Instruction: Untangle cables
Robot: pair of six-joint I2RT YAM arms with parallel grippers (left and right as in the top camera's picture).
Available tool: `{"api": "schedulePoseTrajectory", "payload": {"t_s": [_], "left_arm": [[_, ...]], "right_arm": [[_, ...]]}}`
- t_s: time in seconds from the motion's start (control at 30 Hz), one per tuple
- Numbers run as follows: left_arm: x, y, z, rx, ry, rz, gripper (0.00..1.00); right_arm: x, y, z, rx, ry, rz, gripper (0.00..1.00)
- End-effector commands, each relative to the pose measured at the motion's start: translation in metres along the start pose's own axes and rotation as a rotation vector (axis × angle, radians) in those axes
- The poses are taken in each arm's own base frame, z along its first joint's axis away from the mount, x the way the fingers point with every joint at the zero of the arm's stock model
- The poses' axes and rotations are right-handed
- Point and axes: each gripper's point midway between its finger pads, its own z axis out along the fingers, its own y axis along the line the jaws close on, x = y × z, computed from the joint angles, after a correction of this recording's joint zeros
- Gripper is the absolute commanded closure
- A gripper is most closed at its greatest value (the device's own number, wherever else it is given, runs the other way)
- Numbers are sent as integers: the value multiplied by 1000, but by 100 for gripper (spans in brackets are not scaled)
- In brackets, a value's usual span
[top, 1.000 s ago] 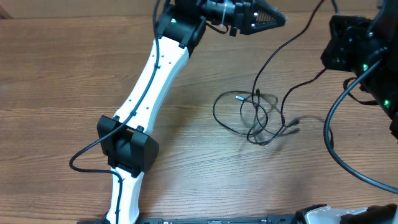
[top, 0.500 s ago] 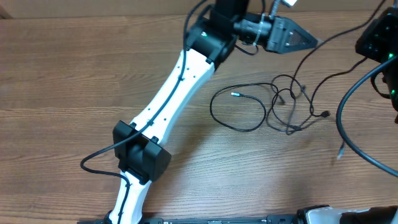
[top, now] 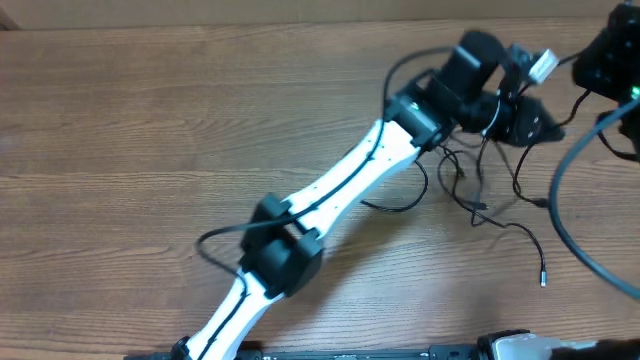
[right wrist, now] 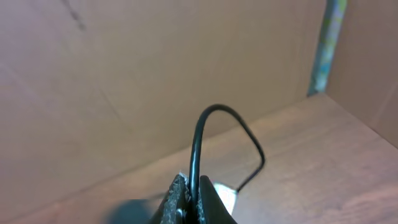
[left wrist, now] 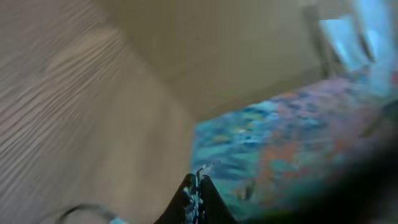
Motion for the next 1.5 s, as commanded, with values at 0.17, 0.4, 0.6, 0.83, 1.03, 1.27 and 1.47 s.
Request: {"api": "schedulePoseTrajectory", "payload": {"t_s": [0.17,0.4,0.6,0.83,1.03,1.27,1.47], "left_arm": [[62,220,-37,-344,143,-216,96],[55,273,-157,-542,132,-308,96],[31,262,-246,-590,46,-347,96],[-3,202,-318,-638,-71,-256,96],[-28,147,-358,-813,-171,-123,96],[-43,88,-360,-845,-234,8,96],[-44,74,-366,-869,-254,26,96]], "right_arm": [[-46,-16,-97,-119,-243,93,96],[-39,-22,-98,-91,-225,51,96],[-15,-15,-53,-35,-86,1,96],[-3,-13,20,121,-15,-46,96],[-19,-45,93,328,-70,-16,96],[-59,-131,145,417,-145,16,96],[-121,-213,180,402,-336,-81,96]]}}
